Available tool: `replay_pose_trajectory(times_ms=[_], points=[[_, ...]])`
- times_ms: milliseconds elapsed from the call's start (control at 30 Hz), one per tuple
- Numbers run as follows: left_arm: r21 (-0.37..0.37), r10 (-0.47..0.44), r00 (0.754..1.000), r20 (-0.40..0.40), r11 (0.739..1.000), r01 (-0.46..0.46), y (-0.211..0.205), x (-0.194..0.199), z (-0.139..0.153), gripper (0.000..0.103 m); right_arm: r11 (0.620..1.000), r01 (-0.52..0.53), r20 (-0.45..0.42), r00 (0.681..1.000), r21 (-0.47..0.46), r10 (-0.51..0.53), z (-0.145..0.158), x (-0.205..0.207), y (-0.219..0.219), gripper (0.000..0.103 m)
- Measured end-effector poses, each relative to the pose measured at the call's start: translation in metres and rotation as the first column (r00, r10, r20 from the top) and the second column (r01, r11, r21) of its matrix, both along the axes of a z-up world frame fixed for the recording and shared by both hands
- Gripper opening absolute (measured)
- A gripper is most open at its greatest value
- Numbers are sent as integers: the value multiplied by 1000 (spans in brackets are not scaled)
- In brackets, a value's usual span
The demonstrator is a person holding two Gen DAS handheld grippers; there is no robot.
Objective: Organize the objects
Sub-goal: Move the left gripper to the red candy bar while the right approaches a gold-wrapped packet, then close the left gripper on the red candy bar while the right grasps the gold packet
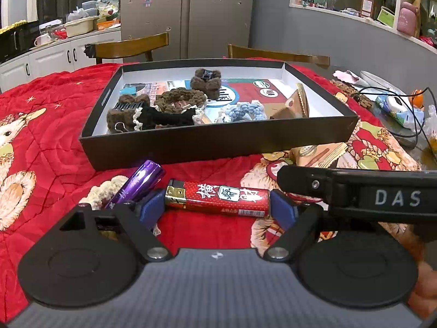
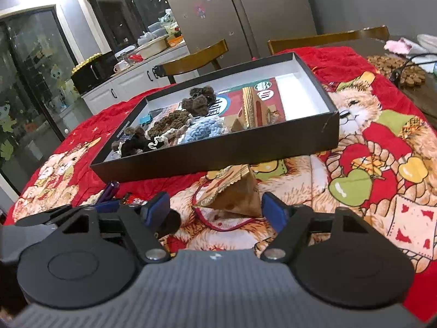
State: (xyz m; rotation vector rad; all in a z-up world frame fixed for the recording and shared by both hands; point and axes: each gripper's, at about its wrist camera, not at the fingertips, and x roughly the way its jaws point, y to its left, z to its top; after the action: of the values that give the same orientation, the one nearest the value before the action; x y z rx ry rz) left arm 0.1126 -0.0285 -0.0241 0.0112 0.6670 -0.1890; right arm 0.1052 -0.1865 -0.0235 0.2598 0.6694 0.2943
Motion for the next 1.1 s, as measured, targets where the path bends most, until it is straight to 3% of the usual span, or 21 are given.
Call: replay_pose_trajectory(times_ms=[133,500,833,1100], points=[[5,1,1000,5,1000,-1,0,-2,0,85,999,24,14,1000,-37,-24,-1,2,0,62],[11,16,1000,3,1000,-16,-1,-3,0,85,998,19,40,999,-62,-17,-4,3,3,59],[11,19,1000,5,1000,-19,0,-3,0,85,998,-4,76,997,-62,9,-1,-1,4,49],[0,29,999,18,1000,-29,1,-4,1,85,999,-25,157,987,-41,31,9,-12,4,48]])
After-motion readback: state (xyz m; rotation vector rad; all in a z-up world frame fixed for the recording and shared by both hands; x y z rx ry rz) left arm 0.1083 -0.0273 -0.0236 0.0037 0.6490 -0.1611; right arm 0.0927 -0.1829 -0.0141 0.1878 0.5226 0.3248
